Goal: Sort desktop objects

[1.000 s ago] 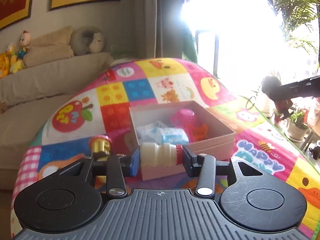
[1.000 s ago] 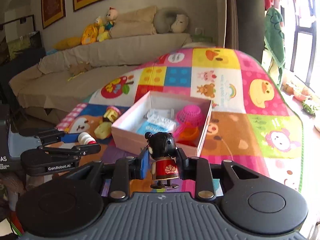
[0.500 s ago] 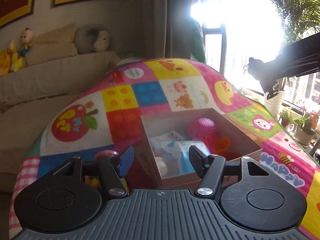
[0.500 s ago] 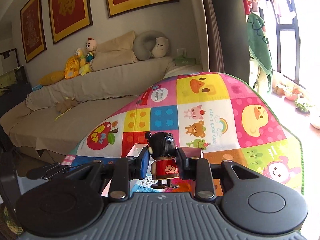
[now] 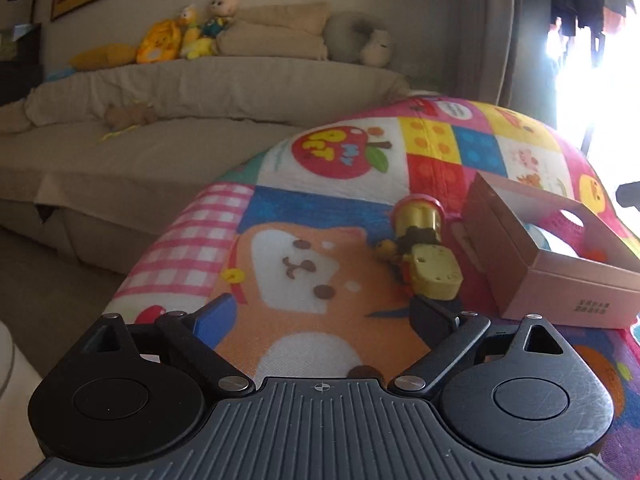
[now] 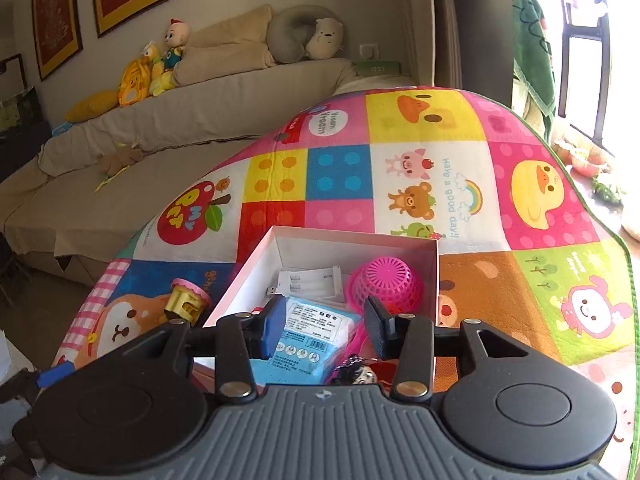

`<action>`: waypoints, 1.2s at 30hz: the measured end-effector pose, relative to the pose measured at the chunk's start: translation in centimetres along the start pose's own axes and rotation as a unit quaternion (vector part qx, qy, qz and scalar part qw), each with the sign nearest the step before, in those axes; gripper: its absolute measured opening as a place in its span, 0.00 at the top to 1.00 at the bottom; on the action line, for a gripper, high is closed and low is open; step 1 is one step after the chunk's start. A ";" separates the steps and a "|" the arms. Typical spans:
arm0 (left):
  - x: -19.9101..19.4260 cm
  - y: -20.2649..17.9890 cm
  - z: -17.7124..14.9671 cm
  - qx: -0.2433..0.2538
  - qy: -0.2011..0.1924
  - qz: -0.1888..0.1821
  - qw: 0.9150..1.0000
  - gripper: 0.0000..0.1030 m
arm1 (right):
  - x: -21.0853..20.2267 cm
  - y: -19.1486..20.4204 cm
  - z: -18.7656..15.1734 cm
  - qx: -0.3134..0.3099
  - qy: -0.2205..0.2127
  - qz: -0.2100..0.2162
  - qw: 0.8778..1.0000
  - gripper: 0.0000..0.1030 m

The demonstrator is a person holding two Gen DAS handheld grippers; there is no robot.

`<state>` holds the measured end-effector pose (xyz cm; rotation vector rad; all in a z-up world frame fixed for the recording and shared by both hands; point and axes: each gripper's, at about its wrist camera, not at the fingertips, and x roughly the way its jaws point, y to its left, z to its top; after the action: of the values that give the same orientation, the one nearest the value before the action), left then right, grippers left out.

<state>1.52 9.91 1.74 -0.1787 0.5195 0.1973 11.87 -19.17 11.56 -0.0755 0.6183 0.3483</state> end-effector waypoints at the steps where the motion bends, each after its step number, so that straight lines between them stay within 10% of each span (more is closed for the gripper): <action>1: 0.2 0.6 0.0 -0.017 0.006 -0.006 1.000 0.06 | -0.1 2.3 -1.0 -0.042 -0.011 -0.006 0.999 0.57; 9: -0.1 2.5 0.3 -0.073 -0.012 0.057 0.996 0.03 | 4.0 13.8 -4.8 -0.158 -0.008 0.078 0.984 0.56; 16: -0.9 4.1 0.5 -0.113 -0.040 0.077 0.990 0.03 | 9.6 18.0 -6.3 -0.129 -0.003 -0.012 0.992 0.34; 19: -0.7 4.4 0.5 -0.120 -0.037 0.075 0.989 0.02 | 10.7 18.5 -6.1 -0.130 0.000 -0.026 0.991 0.39; 21: -0.5 4.5 0.4 -0.124 -0.030 0.070 0.989 0.02 | 10.9 18.2 -5.9 -0.127 0.022 -0.006 0.992 0.58; 28: -1.0 4.6 0.3 -0.133 -0.042 0.067 0.988 0.03 | 5.0 14.6 -8.3 -0.156 0.039 0.067 0.985 0.59; 36: -0.4 1.9 0.5 -0.065 -0.015 0.025 0.997 0.02 | 0.4 4.4 -10.9 -0.106 0.038 -0.063 0.992 0.64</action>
<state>1.02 11.78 2.18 -0.2891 0.4821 0.2816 4.63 -16.76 2.65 -0.3314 0.6479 0.2883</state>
